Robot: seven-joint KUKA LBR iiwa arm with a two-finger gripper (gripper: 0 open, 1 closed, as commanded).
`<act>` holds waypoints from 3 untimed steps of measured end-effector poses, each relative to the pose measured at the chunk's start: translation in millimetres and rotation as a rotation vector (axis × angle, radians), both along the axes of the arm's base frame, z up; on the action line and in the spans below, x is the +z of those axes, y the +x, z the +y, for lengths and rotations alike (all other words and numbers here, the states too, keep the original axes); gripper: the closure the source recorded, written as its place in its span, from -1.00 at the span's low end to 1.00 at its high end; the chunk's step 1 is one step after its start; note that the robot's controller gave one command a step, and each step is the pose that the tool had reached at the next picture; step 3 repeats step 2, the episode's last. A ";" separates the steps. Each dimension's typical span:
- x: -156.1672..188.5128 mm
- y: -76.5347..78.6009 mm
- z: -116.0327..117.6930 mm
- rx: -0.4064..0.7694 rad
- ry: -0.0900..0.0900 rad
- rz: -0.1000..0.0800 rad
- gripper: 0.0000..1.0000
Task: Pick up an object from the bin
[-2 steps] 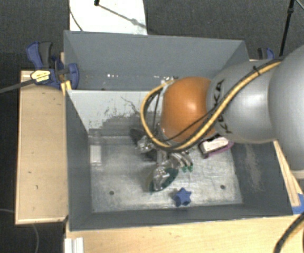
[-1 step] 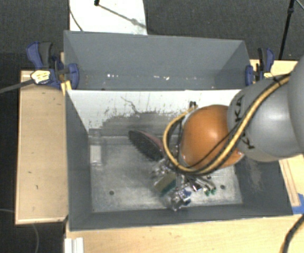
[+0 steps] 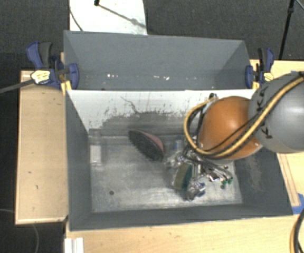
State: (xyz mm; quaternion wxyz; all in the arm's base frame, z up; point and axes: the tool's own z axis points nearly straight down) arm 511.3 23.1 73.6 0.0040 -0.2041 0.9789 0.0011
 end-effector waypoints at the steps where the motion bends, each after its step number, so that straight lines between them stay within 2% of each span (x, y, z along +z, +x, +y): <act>1: 2.1 2.0 3.8 0.001 0.003 -0.009 1.00; 2: 153.9 11.3 -0.2 0.201 -0.005 -0.003 1.00; 3: 153.9 11.3 -0.2 0.201 -0.005 -0.003 1.00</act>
Offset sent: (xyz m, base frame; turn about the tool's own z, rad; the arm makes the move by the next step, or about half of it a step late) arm 0.0000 0.0000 0.0000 0.0000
